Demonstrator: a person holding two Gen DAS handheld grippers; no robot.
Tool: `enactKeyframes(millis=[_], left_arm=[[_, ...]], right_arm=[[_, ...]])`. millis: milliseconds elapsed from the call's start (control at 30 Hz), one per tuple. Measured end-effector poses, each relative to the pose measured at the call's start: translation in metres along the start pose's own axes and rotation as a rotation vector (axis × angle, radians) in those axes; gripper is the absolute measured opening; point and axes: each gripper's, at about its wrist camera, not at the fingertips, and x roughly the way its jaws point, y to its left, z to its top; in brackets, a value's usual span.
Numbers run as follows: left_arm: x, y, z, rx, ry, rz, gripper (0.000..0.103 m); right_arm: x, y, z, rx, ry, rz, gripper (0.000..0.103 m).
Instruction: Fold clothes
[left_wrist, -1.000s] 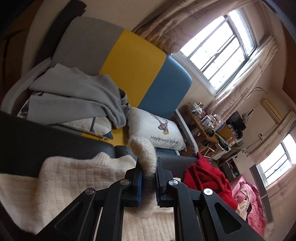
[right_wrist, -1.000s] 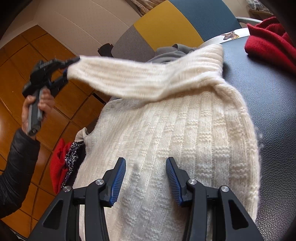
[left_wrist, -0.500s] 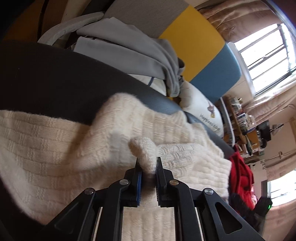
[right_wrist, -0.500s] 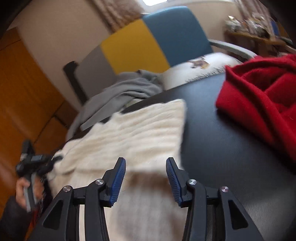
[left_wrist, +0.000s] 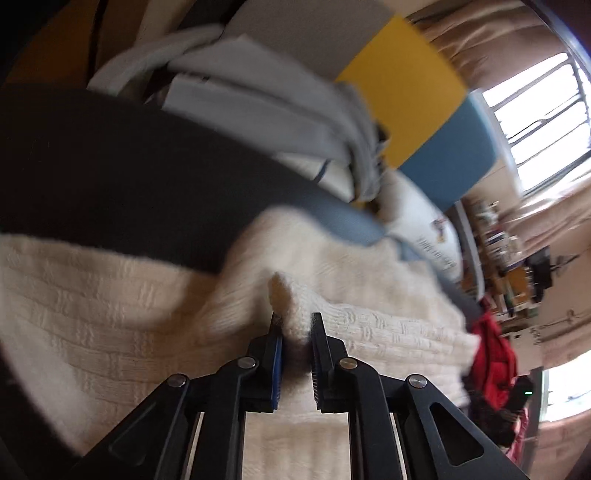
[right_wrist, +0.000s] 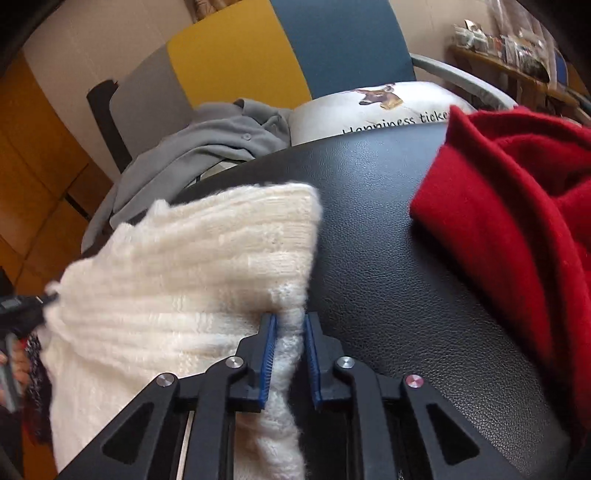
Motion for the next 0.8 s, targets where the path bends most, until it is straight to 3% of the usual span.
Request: enactKeyframes(millis=[67,167,267,333,367,467,600,733,800], left_arm=[[0.002,0.007,-0.003,-0.045,-0.019,-0.039,0.019],[-0.011,0.014,-0.008,-0.101,-0.049,-0.102,0.032],[-0.034,0.011,-0.013,-0.052,-0.146,-0.035,0.033],[-0.048,0.007,-0.02,-0.039,-0.197,-0.057,0.036],[-0.052,0.003,-0.024,-0.024,-0.21,-0.073,0.043],[-0.043,-0.019,-0.044,0.093,-0.192,-0.051,0.048],[-0.01,-0.042,-0.075,0.259,-0.132,0.05,0.049],[0.003,-0.044,-0.103,0.376,-0.224,0.103,0.05],[0.002,-0.045,-0.109,0.377,-0.229,0.11,0.051]], right_arm=[[0.0,0.002,0.002,-0.002,-0.01,-0.019,0.025],[-0.018,0.009,0.003,-0.034,-0.064,-0.068,0.026],[-0.045,0.033,0.0,-0.138,-0.142,-0.045,0.03],[-0.05,0.056,-0.007,-0.22,-0.132,-0.005,0.03],[-0.049,0.066,-0.01,-0.257,-0.121,0.0,0.03],[-0.033,0.085,-0.021,-0.311,-0.071,-0.043,0.03],[-0.015,0.078,-0.043,-0.313,-0.03,-0.137,0.025],[-0.023,0.065,-0.066,-0.402,-0.076,-0.21,0.025],[-0.027,0.059,-0.07,-0.412,-0.084,-0.211,0.025]])
